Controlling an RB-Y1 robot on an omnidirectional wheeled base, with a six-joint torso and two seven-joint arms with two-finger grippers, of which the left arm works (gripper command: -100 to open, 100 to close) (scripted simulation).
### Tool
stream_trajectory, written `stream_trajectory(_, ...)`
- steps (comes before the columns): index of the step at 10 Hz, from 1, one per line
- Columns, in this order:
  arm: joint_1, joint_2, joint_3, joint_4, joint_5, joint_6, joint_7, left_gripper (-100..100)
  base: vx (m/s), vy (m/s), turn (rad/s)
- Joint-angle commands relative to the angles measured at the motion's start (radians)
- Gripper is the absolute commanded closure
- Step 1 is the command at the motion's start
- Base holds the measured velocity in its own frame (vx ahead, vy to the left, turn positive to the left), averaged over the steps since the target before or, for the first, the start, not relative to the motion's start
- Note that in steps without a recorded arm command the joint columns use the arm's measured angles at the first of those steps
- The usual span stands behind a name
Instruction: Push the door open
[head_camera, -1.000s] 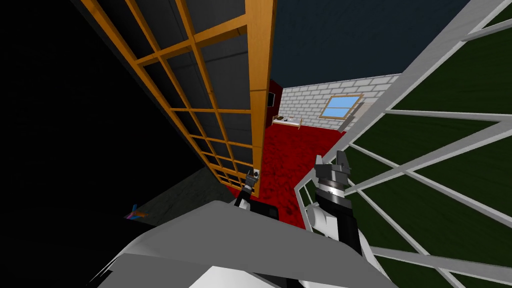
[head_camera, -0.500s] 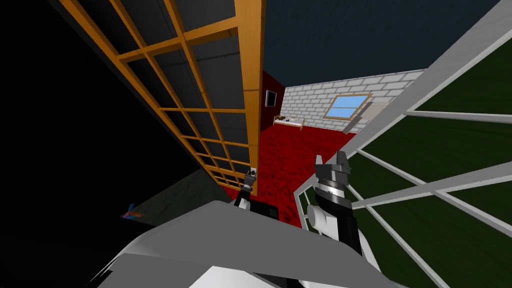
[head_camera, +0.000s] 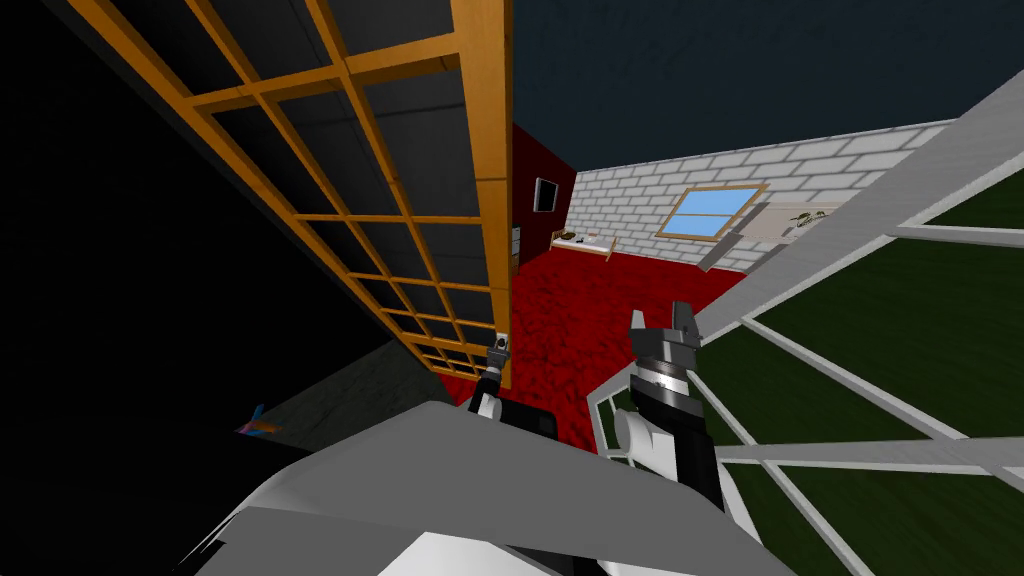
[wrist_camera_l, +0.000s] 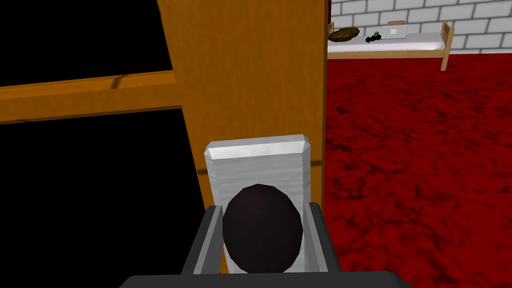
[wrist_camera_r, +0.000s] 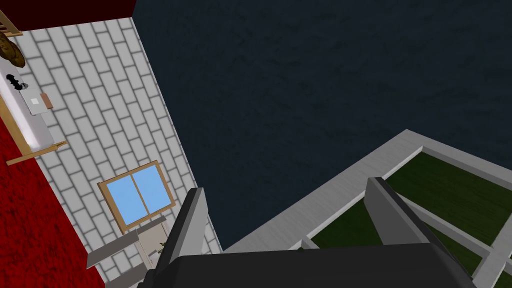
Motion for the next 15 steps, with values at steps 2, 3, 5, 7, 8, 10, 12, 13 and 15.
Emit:
stream_trajectory(2, 0.002, -0.005, 0.011, -0.005, 0.006, 0.002, -0.004, 100, 0.129, -0.060, 0.032)
stream_trajectory(3, -0.001, 0.016, 0.029, -0.007, 0.016, -0.003, -0.009, 100, 0.121, -0.051, 0.033)
stream_trajectory(5, -0.001, 0.016, 0.029, -0.007, 0.016, -0.003, -0.009, 100, 0.089, -0.044, 0.022)
stream_trajectory(7, -0.003, 0.035, 0.055, -0.006, 0.031, -0.009, -0.015, 100, 0.155, -0.060, 0.047)
stream_trajectory(8, -0.004, 0.038, 0.065, -0.006, 0.037, -0.012, -0.018, 100, 0.194, -0.080, 0.055)
stream_trajectory(10, -0.004, 0.038, 0.065, -0.006, 0.037, -0.012, -0.018, 100, 0.104, -0.035, 0.028)
stream_trajectory(12, -0.007, 0.036, 0.091, -0.005, 0.053, -0.018, -0.024, 100, 0.177, -0.069, 0.057)
stream_trajectory(13, -0.008, 0.028, 0.105, -0.005, 0.061, -0.022, -0.028, 100, 0.227, -0.090, 0.102)
stream_trajectory(15, -0.010, 0.007, 0.126, -0.004, 0.074, -0.027, -0.033, 100, 0.203, -0.071, 0.086)
